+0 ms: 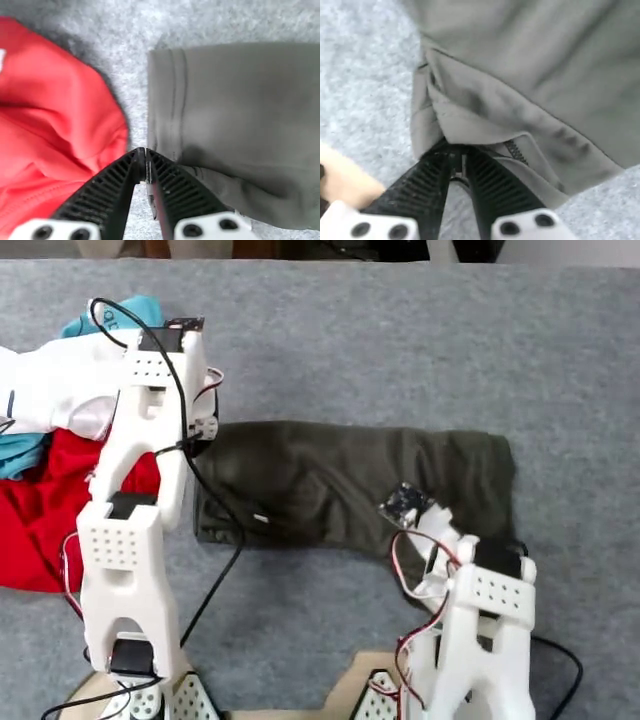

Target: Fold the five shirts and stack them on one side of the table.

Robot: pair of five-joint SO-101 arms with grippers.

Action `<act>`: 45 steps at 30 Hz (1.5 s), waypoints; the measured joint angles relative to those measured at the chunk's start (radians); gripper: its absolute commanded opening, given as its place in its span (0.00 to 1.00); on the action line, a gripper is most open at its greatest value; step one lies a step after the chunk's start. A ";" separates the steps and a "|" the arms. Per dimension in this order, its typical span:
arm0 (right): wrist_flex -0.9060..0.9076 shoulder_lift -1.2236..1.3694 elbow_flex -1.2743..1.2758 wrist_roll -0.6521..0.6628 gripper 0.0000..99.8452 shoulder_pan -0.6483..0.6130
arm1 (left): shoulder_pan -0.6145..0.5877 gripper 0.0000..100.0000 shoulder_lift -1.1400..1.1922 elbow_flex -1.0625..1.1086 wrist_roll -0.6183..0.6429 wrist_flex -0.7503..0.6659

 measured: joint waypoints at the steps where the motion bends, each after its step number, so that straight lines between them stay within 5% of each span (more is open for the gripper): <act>1: 0.018 -0.015 0.000 0.012 0.00 0.000 | -0.006 0.02 0.000 0.000 0.000 0.000; 13: 0.353 -0.066 -0.201 0.321 0.00 0.000 | -0.020 0.02 0.000 -0.003 0.000 0.018; 19: 0.183 -0.023 -0.241 0.305 0.00 0.000 | -0.020 0.02 0.000 -0.003 0.000 0.018; 28: -0.078 0.385 -0.269 0.256 0.00 0.000 | -0.020 0.02 0.000 -0.003 0.000 0.018; 45: 0.158 0.473 -0.325 0.325 0.00 0.000 | -0.020 0.02 0.000 -0.003 0.000 0.021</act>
